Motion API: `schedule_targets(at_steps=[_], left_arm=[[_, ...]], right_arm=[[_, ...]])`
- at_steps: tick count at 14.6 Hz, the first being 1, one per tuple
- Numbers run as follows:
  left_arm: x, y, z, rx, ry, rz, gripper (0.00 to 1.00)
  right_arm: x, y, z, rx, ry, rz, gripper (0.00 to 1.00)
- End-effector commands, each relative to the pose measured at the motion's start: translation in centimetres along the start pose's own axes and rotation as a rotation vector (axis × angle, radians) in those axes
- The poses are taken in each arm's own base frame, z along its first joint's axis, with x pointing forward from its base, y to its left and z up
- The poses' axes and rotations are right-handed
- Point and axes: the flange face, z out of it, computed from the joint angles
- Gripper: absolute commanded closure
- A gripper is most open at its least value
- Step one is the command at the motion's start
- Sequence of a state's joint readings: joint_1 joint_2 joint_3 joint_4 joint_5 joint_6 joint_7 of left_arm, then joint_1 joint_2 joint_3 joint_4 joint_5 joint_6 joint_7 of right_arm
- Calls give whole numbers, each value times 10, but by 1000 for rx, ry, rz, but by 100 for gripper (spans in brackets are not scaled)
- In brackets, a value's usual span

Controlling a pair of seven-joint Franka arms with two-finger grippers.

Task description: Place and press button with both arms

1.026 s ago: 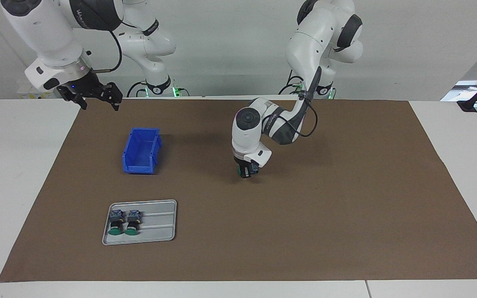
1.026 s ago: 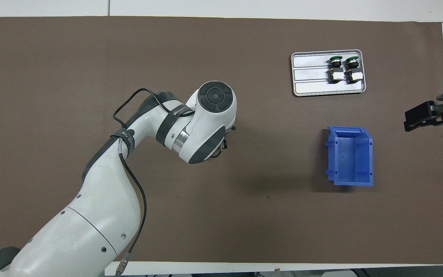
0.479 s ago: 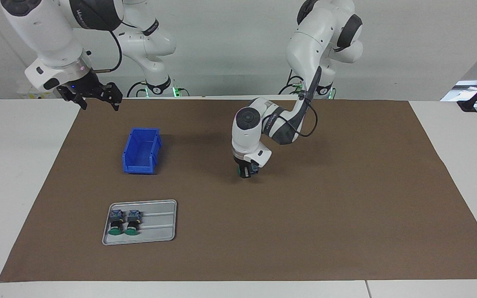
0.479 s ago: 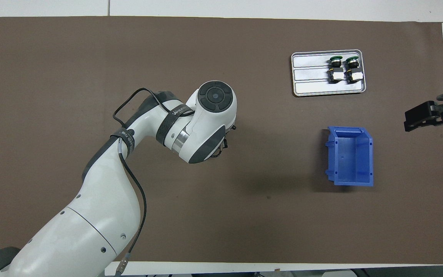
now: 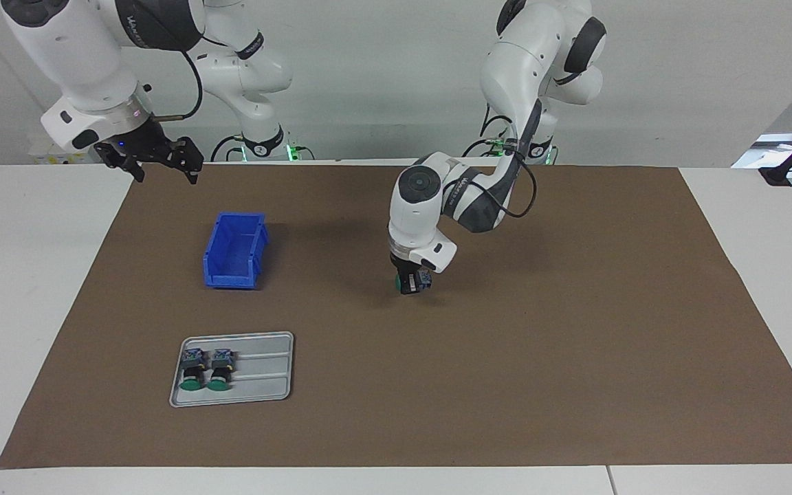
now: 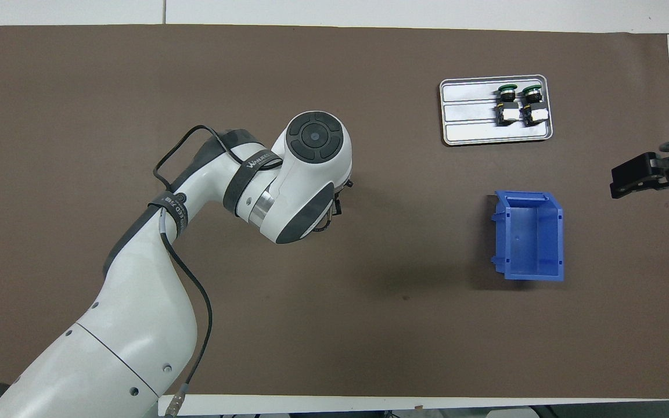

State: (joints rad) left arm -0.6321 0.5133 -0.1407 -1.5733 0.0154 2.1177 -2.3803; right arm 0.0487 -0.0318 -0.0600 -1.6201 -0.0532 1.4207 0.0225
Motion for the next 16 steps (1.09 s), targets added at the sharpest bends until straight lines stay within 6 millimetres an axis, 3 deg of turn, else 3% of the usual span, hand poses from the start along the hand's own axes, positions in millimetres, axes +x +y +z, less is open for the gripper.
schedule_targets(at_steps=[1, 3, 5, 7, 12, 16], left_arm=[[19, -7, -32, -8, -7, 23, 98], [39, 2, -41, 5, -32, 7, 96], [45, -5, -46, 28, -57, 84, 96], [67, 4, -46, 75, -129, 92, 96], [85, 8, -45, 105, -259, 129, 93], [98, 12, -35, 54, -431, 180, 99]], right_arm=[[-4, 2, -1, 6, 3, -21, 2], [-4, 2, 0, 6, 2, -21, 2], [-4, 2, 0, 6, 2, -21, 2], [-4, 2, 0, 5, 2, -21, 2], [-4, 2, 0, 6, 2, -21, 2], [-4, 2, -1, 6, 3, -21, 2]])
